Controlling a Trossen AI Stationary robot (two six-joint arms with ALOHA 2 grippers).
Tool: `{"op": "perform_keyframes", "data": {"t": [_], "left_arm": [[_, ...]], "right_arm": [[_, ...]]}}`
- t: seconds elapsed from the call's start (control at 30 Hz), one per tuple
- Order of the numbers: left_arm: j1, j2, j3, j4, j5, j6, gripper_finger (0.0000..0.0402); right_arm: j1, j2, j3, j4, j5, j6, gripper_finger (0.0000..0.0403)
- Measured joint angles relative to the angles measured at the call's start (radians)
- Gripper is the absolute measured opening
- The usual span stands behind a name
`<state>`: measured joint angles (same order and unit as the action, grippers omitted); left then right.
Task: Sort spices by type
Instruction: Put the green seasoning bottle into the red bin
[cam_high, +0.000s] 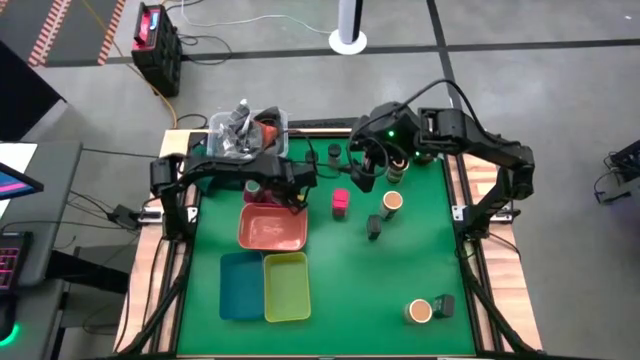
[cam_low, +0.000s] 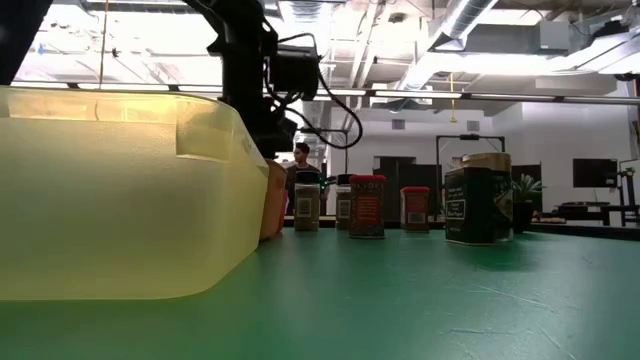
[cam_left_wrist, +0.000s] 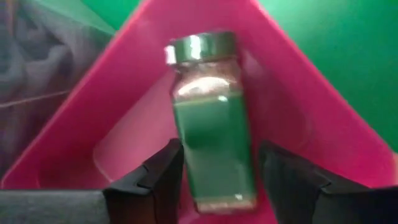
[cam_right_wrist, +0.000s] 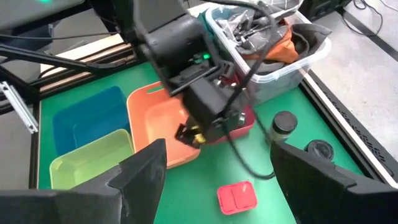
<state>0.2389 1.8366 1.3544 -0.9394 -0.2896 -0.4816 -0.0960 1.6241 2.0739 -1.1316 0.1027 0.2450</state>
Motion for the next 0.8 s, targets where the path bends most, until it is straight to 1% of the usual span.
{"op": "perform_keyframes", "data": {"t": [0.27,0.53,0.63,0.73,0.8], "left_arm": [[0.058,-0.001,0.000,0.091,0.107,-0.023,0.0185],[0.069,-0.001,0.000,0.051,0.098,-0.033,0.0186],[0.064,-0.003,-0.010,0.045,0.088,-0.079,0.0197],[0.064,-0.003,-0.043,0.051,0.086,-0.139,0.0217],[0.065,-0.003,-0.075,0.090,0.098,-0.169,0.0233]], "right_arm": [[0.015,0.000,0.000,0.003,0.002,0.017,0.0313],[0.018,0.000,0.000,0.009,0.004,0.027,0.0313],[0.017,0.000,0.000,0.011,0.004,0.027,0.0313],[0.017,0.000,0.000,0.011,0.005,0.027,0.0313],[0.017,0.000,0.000,0.011,0.004,0.026,0.0313]]}}
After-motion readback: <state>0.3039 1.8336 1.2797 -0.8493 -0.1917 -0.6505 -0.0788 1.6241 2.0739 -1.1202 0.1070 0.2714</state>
